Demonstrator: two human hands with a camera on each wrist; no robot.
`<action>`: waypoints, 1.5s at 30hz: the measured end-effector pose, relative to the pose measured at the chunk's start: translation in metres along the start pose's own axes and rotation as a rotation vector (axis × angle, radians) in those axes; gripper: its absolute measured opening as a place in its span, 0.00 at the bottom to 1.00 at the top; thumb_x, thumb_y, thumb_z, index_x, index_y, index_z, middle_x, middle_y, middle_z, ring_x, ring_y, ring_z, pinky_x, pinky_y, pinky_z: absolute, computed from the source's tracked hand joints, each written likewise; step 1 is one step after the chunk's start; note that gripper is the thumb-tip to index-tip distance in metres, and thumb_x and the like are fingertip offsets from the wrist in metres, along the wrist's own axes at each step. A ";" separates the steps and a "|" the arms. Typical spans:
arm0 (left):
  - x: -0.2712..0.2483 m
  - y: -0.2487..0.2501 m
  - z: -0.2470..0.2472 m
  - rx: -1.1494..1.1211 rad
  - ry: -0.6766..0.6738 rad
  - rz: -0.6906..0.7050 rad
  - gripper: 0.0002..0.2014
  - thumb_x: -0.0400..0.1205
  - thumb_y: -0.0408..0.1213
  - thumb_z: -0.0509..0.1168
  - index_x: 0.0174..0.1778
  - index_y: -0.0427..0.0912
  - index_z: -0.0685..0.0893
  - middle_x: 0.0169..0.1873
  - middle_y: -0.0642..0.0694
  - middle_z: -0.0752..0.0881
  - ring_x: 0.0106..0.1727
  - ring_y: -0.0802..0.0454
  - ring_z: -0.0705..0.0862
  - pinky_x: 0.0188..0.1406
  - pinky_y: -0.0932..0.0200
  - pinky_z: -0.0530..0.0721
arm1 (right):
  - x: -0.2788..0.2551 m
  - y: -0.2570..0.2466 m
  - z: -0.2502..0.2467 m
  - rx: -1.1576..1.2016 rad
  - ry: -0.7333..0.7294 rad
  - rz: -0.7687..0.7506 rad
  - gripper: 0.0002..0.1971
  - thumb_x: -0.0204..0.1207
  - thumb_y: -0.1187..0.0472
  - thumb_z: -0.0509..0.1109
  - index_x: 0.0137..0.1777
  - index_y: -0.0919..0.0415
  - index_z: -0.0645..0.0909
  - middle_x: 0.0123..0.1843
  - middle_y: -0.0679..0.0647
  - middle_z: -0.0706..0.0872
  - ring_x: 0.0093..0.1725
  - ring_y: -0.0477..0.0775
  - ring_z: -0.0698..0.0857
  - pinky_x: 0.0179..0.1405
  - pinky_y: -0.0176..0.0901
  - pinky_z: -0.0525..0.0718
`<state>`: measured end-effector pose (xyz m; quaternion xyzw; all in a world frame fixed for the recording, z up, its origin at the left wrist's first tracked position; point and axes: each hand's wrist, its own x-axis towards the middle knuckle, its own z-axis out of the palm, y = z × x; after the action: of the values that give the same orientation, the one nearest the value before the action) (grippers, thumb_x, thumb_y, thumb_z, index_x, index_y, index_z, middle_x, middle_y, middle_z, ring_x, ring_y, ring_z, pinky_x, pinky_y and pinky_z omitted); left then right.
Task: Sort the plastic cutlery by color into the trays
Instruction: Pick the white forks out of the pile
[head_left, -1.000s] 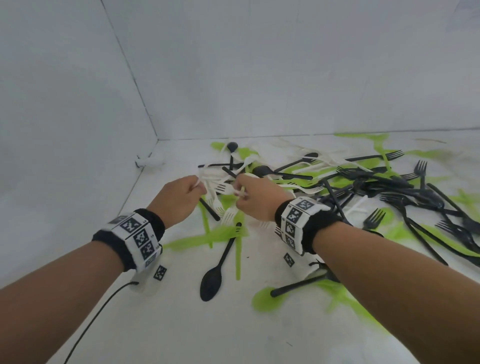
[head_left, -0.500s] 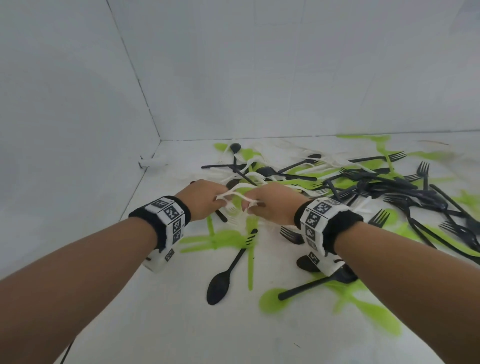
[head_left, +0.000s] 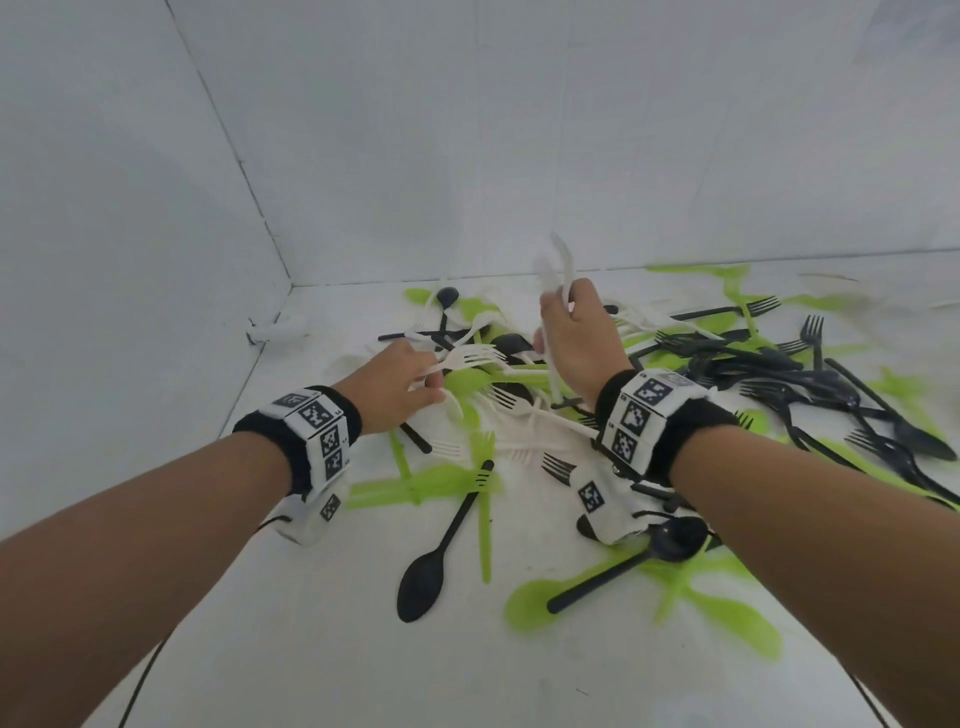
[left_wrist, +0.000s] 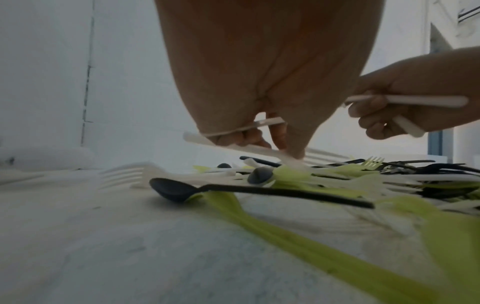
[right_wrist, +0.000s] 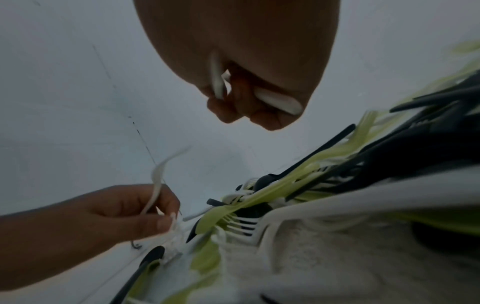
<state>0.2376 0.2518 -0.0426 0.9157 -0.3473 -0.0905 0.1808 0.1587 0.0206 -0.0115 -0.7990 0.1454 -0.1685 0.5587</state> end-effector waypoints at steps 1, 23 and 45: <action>0.000 0.002 0.000 0.000 0.047 0.043 0.06 0.87 0.46 0.67 0.46 0.52 0.79 0.47 0.52 0.77 0.55 0.49 0.76 0.57 0.50 0.75 | 0.000 0.003 -0.001 -0.051 -0.007 0.014 0.14 0.87 0.50 0.60 0.57 0.62 0.72 0.39 0.55 0.86 0.41 0.58 0.87 0.46 0.54 0.83; -0.067 0.003 -0.005 -0.598 0.353 -0.371 0.10 0.90 0.42 0.56 0.66 0.50 0.66 0.42 0.42 0.83 0.34 0.47 0.84 0.46 0.46 0.84 | -0.039 0.000 0.018 -1.052 -0.650 -0.250 0.10 0.76 0.49 0.68 0.46 0.56 0.82 0.40 0.50 0.84 0.43 0.56 0.85 0.38 0.45 0.83; -0.034 0.084 0.025 -0.053 0.057 0.084 0.15 0.89 0.46 0.60 0.37 0.44 0.75 0.30 0.47 0.80 0.33 0.49 0.78 0.31 0.55 0.72 | -0.040 0.020 -0.086 -0.769 -0.199 0.104 0.13 0.87 0.55 0.57 0.42 0.59 0.72 0.41 0.54 0.80 0.43 0.58 0.80 0.40 0.49 0.73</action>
<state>0.1542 0.2096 -0.0316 0.8974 -0.3776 -0.0658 0.2187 0.0851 -0.0415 -0.0074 -0.9538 0.1831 0.0050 0.2382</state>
